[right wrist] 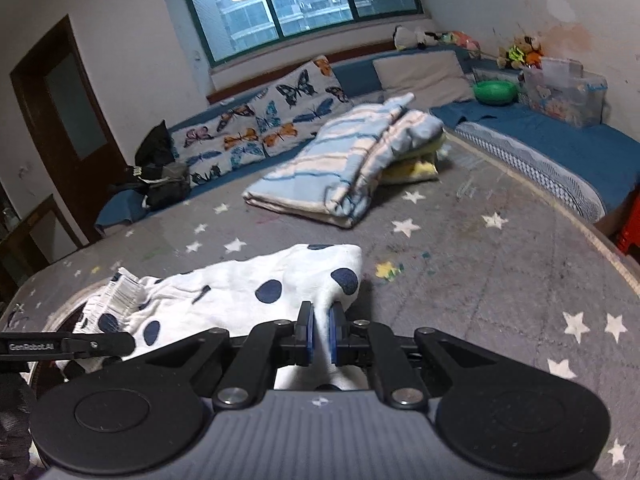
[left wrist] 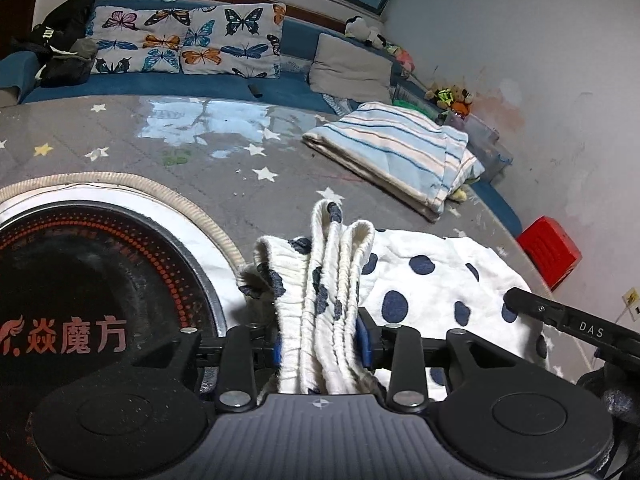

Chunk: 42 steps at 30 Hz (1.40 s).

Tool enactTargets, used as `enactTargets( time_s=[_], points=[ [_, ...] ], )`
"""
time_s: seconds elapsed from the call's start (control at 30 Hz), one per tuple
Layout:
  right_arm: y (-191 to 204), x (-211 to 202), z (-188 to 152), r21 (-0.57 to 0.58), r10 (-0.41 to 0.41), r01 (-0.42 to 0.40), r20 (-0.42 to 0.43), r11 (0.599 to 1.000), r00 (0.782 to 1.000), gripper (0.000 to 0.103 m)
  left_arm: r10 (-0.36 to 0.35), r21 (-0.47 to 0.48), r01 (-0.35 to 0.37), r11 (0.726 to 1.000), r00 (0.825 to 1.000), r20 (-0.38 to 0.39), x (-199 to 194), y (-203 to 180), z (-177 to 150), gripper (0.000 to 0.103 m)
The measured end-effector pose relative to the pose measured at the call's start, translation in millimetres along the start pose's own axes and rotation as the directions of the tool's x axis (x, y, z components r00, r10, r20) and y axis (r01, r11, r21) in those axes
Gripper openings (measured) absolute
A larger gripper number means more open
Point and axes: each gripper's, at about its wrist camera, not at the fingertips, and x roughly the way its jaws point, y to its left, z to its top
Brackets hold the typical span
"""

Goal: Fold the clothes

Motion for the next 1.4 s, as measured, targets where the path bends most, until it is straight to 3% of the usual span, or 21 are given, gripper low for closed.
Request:
enactTargets(
  time_s=[0.17, 0.37, 0.47, 0.6, 0.7, 0.8, 1.03, 1.2, 1.4],
  points=[
    [-2, 7, -3, -0.003, -0.018, 0.018, -0.027, 1.000, 0.999, 0.012, 0.034, 0.052, -0.035, 0.998, 0.999, 0.016, -4, 0, 0, 0.056],
    [-2, 3, 4, -0.025, -0.036, 0.036, -0.008, 0.999, 0.999, 0.016, 0.076, 0.089, -0.085, 0.992, 0.992, 0.104, -21, 0, 9, 0.060],
    [3, 4, 11, -0.038, -0.021, 0.021, 0.001, 0.999, 1.000, 0.016, 0.057, 0.075, -0.068, 0.995, 0.988, 0.146, -26, -1, 18, 0.058],
    [14, 16, 18, -0.061, -0.001, 0.001, -0.012, 0.998, 1.000, 0.016, -0.010, 0.083, -0.001, 0.997, 0.991, 0.134, -19, -8, 29, 0.037],
    [20, 27, 20, -0.071, 0.003, -0.005, -0.029, 0.997, 1.000, 0.016, -0.046, 0.101, 0.036, 0.994, 0.994, 0.103, -7, -15, 30, 0.027],
    [24, 39, 22, -0.078, 0.004, -0.007, -0.046, 0.997, 0.999, 0.016, -0.065, 0.114, 0.056, 0.992, 0.995, 0.076, 6, -20, 32, 0.026],
    [27, 57, 23, -0.073, -0.009, 0.004, -0.072, 0.997, 0.997, 0.020, -0.010, 0.136, 0.002, 0.991, 0.998, 0.064, 22, -17, 32, 0.026],
    [24, 60, 22, -0.066, -0.020, 0.015, -0.079, 0.998, 0.997, 0.021, 0.031, 0.123, -0.039, 0.992, 0.997, 0.064, 23, -6, 32, 0.027],
    [33, 43, 22, -0.094, -0.010, 0.005, -0.052, 0.996, 0.999, 0.030, 0.020, 0.131, -0.034, 0.991, 0.994, 0.106, 4, -17, 34, 0.027]
  ],
)
